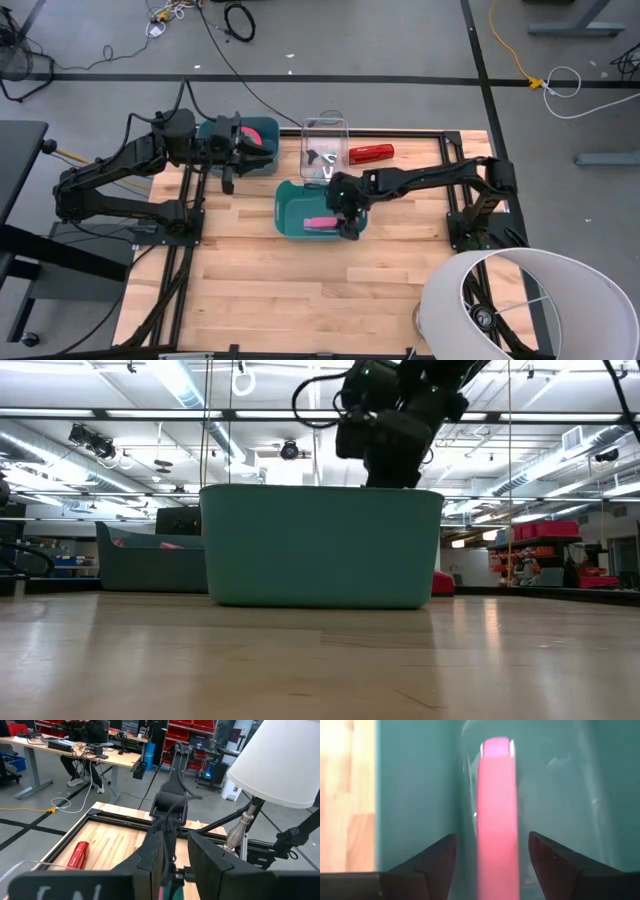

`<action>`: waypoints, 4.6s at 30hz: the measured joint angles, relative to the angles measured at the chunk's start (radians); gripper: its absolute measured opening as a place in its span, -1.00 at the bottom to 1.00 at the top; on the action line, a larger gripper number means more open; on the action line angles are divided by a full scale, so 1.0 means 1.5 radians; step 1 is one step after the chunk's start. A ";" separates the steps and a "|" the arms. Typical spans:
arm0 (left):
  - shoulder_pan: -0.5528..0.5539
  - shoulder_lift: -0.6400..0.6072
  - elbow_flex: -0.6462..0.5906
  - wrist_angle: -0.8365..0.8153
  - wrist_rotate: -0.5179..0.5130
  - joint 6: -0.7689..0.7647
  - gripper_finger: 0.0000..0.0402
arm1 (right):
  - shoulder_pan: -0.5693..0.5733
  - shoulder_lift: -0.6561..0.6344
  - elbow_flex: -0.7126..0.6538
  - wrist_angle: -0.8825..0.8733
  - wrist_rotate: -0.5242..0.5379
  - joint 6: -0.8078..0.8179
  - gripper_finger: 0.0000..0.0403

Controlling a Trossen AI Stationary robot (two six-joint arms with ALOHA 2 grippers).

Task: Pick and place Stapler, Stapler remover, tape
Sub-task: Put the red stapler into the green bin

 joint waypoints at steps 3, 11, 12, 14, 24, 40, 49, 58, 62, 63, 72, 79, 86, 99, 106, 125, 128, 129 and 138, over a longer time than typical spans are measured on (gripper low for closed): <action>0.000 0.000 0.000 0.000 0.000 0.000 -0.53 | -0.010 -0.026 0.000 0.001 0.007 0.009 0.18; 0.000 0.000 0.000 0.001 -0.012 0.002 -0.53 | -0.049 -0.100 0.000 -0.010 0.059 0.011 0.14; 0.000 0.000 0.000 0.001 -0.012 0.002 -0.53 | -0.055 -0.110 0.000 -0.014 0.063 0.004 0.14; 0.000 0.000 0.000 0.001 -0.012 0.002 -0.53 | -0.065 -0.126 0.000 -0.025 0.080 -0.011 0.14; 0.000 0.000 0.000 0.001 -0.012 0.002 -0.53 | -0.128 -0.171 0.000 -0.117 0.136 -0.063 0.14; 0.000 0.000 0.000 0.001 -0.046 0.001 -0.53 | -0.244 -0.171 -0.060 -0.104 0.211 -0.204 0.14; 0.000 0.000 0.000 0.000 -0.048 0.001 -0.53 | -0.262 -0.170 -0.165 -0.022 0.322 -0.363 0.14; 0.000 0.000 0.000 0.001 -0.048 0.001 -0.53 | -0.302 -0.167 -0.170 0.051 0.313 -0.368 0.14; 0.000 0.000 0.000 0.001 -0.048 -0.006 -0.53 | -0.328 -0.153 -0.170 0.061 0.283 -0.373 0.15; 0.000 0.000 0.000 0.000 -0.048 -0.006 -0.53 | -0.332 -0.149 -0.170 0.060 0.274 -0.374 0.16; 0.000 0.004 0.000 -0.001 -0.048 -0.006 -0.53 | -0.362 -0.102 -0.170 0.069 0.262 -0.387 0.44; 0.000 0.003 0.000 0.001 -0.048 -0.006 -0.53 | -0.381 -0.085 -0.170 0.091 0.256 -0.423 0.54; 0.000 0.003 0.000 0.000 -0.048 -0.006 -0.53 | -0.409 -0.084 -0.170 0.098 0.187 -0.436 0.54; 0.000 0.003 0.000 0.000 -0.048 -0.006 -0.53 | -0.454 -0.081 -0.170 0.122 0.091 -0.440 0.55; 0.000 0.003 0.000 0.000 -0.048 -0.006 -0.53 | -0.459 -0.039 -0.170 0.123 0.089 -0.436 0.55; 0.000 0.003 0.000 0.000 -0.083 -0.006 -0.53 | -0.463 -0.029 -0.169 0.139 0.093 -0.453 0.07; 0.000 0.004 0.000 0.000 -0.083 -0.006 -0.53 | -0.465 -0.029 -0.169 0.139 0.089 -0.460 -0.03; 0.000 0.004 0.000 0.000 -0.083 -0.006 -0.53 | -0.466 -0.030 -0.169 0.138 0.087 -0.461 -0.06; 0.000 0.004 0.000 0.000 -0.083 -0.006 -0.53 | -0.466 -0.030 -0.169 0.137 0.087 -0.457 -0.14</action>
